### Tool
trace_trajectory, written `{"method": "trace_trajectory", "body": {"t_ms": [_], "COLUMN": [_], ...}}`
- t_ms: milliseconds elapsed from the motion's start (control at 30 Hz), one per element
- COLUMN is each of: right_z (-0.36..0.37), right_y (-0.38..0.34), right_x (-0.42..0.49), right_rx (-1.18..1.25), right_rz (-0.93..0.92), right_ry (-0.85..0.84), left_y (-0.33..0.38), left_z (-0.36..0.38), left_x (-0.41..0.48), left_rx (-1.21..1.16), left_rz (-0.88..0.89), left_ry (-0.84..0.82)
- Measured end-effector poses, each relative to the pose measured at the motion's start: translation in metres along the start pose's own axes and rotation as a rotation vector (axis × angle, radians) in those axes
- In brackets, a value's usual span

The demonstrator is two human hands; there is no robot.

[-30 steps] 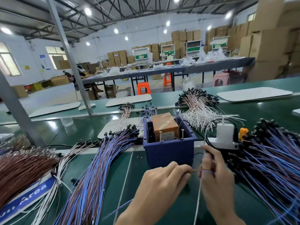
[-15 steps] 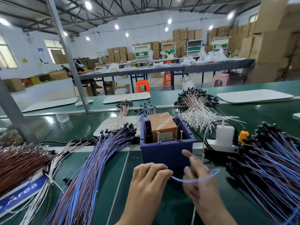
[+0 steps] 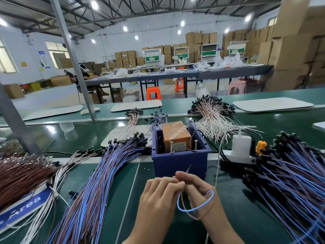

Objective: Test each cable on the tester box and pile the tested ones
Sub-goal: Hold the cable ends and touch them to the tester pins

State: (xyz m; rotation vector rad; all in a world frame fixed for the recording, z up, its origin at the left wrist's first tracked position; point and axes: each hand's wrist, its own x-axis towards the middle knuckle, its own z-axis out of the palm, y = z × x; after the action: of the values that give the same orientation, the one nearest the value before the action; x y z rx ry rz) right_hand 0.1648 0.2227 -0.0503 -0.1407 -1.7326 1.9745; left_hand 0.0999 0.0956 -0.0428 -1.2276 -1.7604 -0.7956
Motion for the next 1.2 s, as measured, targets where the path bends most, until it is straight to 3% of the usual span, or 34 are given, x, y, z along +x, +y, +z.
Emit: {"method": "trace_trajectory", "body": {"t_ms": [133,333,500,700,1200], "right_z": [-0.003,-0.001,0.002,0.008,0.008], "right_y": [-0.003,0.004,0.001,-0.002,-0.001], "right_x": [0.001,0.004,0.000,-0.008,-0.010], "right_rx": [0.136,0.117,0.029,-0.054,-0.206], "right_rz": [0.036,0.077,0.066,0.042,0.047], "right_ry": [0.085,0.173,0.134,0.032,0.001], "left_y": [-0.002,0.010,0.012,0.007,0.006], "left_z": [0.001,0.002,0.006,0.007,0.014], "left_x": [-0.004,-0.007,-0.003,-0.002,-0.007], "left_rx": [-0.064,-0.601,-0.667,-0.682,-0.740], "left_rz": [-0.004,-0.648,-0.846,-0.835,-0.878], "left_ry": [-0.139,-0.297,-0.164,-0.134,-0.086]}}
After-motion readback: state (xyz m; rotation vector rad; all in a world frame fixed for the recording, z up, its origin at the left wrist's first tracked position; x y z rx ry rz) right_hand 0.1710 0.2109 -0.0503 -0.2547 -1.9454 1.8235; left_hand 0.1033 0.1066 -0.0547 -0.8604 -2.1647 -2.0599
